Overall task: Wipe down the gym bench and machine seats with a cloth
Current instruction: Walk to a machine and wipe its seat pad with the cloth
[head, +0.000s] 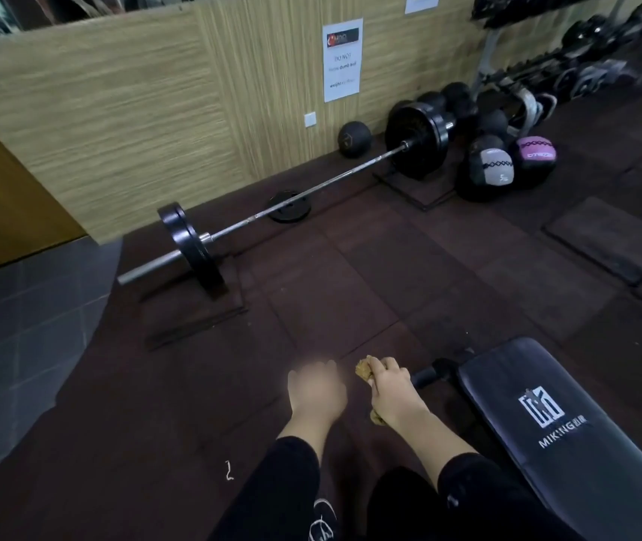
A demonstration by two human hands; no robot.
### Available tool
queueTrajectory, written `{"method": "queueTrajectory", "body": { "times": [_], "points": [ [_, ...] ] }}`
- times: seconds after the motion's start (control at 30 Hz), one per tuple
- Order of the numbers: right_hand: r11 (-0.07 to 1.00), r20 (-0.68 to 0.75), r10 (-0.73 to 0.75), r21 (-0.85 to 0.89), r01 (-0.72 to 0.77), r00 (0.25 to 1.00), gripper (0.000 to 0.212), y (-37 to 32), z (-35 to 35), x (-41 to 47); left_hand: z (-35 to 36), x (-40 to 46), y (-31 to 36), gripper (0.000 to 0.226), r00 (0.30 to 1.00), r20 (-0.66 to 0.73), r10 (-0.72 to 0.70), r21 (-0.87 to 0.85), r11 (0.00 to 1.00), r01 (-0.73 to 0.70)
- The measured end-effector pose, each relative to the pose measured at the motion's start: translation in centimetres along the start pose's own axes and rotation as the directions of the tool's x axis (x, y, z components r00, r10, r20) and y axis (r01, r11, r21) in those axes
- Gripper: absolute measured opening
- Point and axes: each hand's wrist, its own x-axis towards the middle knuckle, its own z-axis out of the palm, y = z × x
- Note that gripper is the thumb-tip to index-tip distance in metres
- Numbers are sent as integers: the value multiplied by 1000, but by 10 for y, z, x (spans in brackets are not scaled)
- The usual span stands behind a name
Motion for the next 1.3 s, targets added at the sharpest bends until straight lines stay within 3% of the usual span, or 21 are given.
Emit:
{"method": "queueTrajectory", "body": {
  "times": [0.3,0.53,0.83,0.97,1.1,1.3],
  "points": [
    [998,4,60,36,-60,998,65,16,-49,100,-43,113,30,32,995,35,98,61,993,-100],
    [994,-32,105,33,-104,994,69,59,-141,217,-118,245,85,36,989,15,146,92,985,-146],
    [961,-119,253,143,-236,960,68,126,-238,305,-173,370,174,33,967,34,254,107,961,-256],
    [920,-101,359,206,-333,928,72,159,-265,354,-194,439,220,37,928,69,365,166,914,-371],
    [876,-152,453,259,-407,878,60,193,-301,408,-221,516,272,41,875,111,472,228,845,-485],
    [747,-236,627,453,-486,742,54,241,-357,457,-258,596,354,39,729,187,658,368,641,-673]
  ]
}}
